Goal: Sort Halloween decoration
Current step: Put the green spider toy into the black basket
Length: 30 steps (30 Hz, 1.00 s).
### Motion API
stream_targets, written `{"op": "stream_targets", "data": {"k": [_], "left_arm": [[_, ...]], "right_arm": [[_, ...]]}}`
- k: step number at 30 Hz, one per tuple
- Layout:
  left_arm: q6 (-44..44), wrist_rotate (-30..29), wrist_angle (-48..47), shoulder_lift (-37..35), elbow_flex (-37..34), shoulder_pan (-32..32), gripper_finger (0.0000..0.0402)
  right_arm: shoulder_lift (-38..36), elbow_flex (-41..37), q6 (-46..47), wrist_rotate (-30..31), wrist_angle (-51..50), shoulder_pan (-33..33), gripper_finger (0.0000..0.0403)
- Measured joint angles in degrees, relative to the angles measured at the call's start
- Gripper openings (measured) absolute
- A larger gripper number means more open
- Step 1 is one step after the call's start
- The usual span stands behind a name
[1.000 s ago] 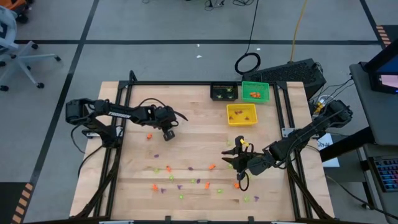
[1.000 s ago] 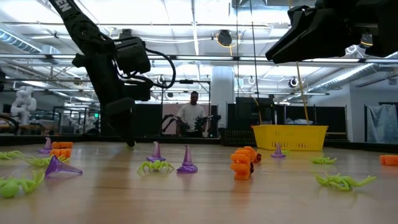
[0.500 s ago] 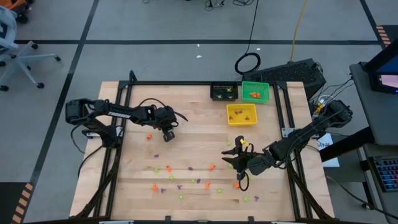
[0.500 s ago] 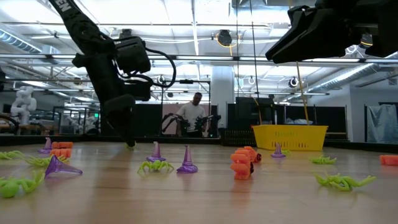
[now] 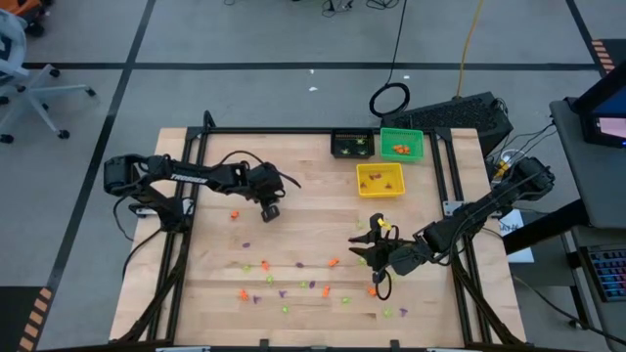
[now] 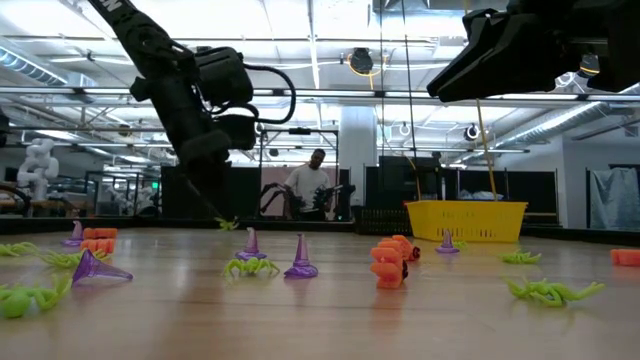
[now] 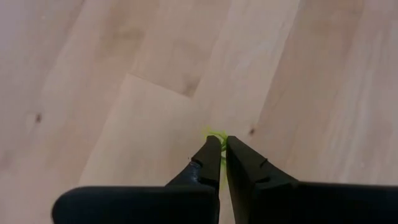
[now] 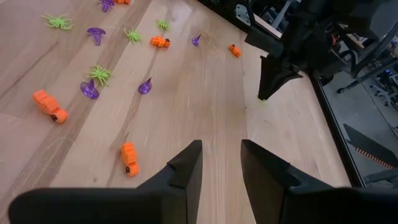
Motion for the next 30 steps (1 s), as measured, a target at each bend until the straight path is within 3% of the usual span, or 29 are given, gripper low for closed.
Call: {"op": "stream_targets", "data": {"k": [25, 30], "left_arm": [[2.56, -1.12, -2.52, -0.07, 0.07, 0.00, 0.0000], [3.89, -1.41, -6.71, -0.07, 0.07, -2.69, 0.0003]], "right_arm": [[-0.01, 0.00, 0.00, -0.01, 0.02, 0.00, 0.0095], [-0.02, 0.00, 0.00, -0.01, 0.02, 0.00, 0.0095]]}}
